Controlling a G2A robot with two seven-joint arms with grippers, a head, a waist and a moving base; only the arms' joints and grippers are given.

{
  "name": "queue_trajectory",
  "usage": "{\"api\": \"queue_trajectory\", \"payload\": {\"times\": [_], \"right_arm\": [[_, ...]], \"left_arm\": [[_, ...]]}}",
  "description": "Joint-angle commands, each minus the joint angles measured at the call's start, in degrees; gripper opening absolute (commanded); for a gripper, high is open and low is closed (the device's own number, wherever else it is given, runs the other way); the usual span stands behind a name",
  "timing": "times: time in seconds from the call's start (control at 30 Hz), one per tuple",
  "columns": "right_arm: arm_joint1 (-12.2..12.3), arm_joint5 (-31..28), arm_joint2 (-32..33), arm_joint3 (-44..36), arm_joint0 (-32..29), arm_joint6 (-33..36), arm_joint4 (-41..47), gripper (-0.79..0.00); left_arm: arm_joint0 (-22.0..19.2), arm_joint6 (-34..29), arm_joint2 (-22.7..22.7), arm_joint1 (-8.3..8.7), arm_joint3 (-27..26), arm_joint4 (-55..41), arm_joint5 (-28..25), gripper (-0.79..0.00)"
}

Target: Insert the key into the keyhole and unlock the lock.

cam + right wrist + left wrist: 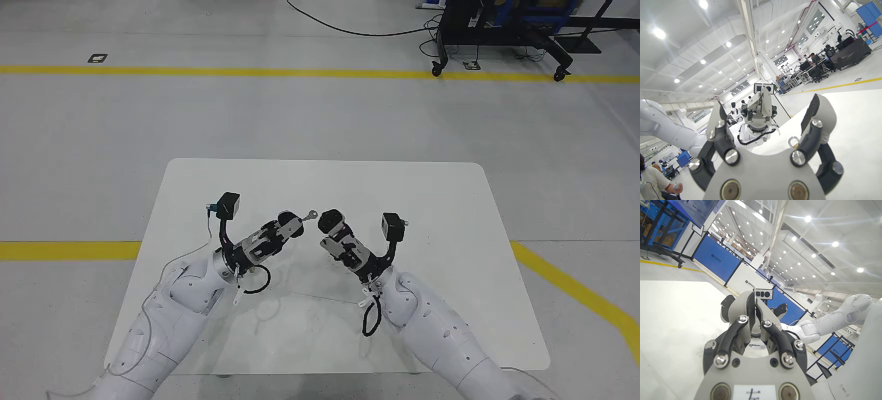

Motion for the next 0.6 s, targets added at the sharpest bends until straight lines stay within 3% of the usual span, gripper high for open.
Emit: {"api": "queue_trajectory", "payload": {"times": [0.0, 0.23, 0.47, 0.5, 0.57], "right_arm": [[0.24, 2.68, 0.48, 0.16, 0.45, 2.59, -2.40, 0.000], [3.63, -0.75, 7.83, 0.28, 1.37, 19.10, 0.39, 0.000], [8.00, -0.65, 12.29, -5.53, -0.57, 43.71, 8.46, -0.003], [8.40, -0.35, 12.56, -6.17, -0.78, 46.19, 10.26, -0.080], [9.08, 0.56, 12.93, -7.45, -1.07, 50.59, 13.20, -0.385]], "left_arm": [[0.05, 0.03, -0.04, 0.00, -0.10, 0.16, 0.32, -0.785], [1.87, -2.27, -1.44, 0.53, -3.83, 6.64, 5.48, -0.785], [0.34, -14.21, 2.29, 0.77, -6.01, 9.48, 10.11, -0.785], [-0.02, -15.32, 2.77, 0.75, -6.03, 9.37, 10.53, -0.785], [-0.55, -16.32, 3.29, 0.71, -5.92, 9.02, 10.95, -0.785]]}}
